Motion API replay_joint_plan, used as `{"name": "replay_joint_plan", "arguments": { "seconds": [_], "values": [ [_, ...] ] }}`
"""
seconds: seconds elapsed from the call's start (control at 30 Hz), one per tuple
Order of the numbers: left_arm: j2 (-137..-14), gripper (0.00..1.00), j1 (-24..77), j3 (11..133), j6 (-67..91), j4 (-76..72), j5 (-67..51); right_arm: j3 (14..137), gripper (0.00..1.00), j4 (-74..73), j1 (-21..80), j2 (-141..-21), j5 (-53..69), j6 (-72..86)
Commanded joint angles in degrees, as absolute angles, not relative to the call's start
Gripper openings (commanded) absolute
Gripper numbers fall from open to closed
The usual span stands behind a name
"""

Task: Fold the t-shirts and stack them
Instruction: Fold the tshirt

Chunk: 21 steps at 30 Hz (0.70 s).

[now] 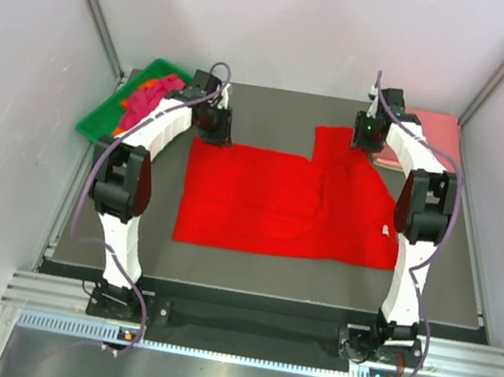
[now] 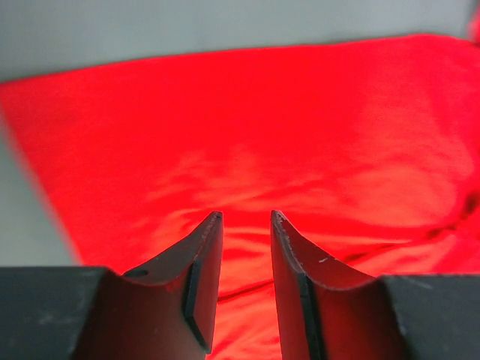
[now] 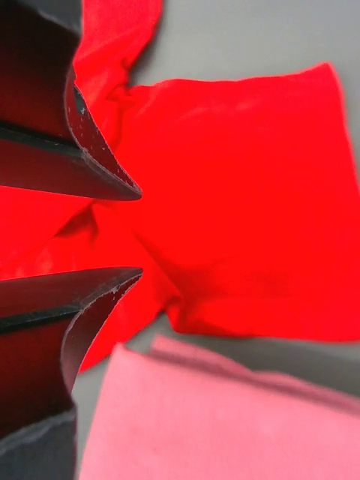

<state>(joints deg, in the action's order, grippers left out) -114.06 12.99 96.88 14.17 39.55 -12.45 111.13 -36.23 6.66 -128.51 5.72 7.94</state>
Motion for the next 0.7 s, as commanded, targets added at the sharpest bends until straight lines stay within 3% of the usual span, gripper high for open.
{"name": "replay_joint_plan", "arguments": {
  "seconds": [0.0,0.23,0.67],
  "values": [
    [-111.71,0.36,14.67,94.41,13.53,34.3,-24.07,112.69,0.42,-38.41,9.75,-123.5,7.38,3.52],
    [-111.09,0.36,21.7,89.57,18.44,26.31,-34.35,98.81,0.43,-37.18,10.02,-116.02,8.35,-2.28],
    [-118.47,0.33,31.9,91.58,28.91,13.28,-35.95,98.96,0.38,-33.76,10.02,-121.99,9.84,-7.38]
  ]
}}
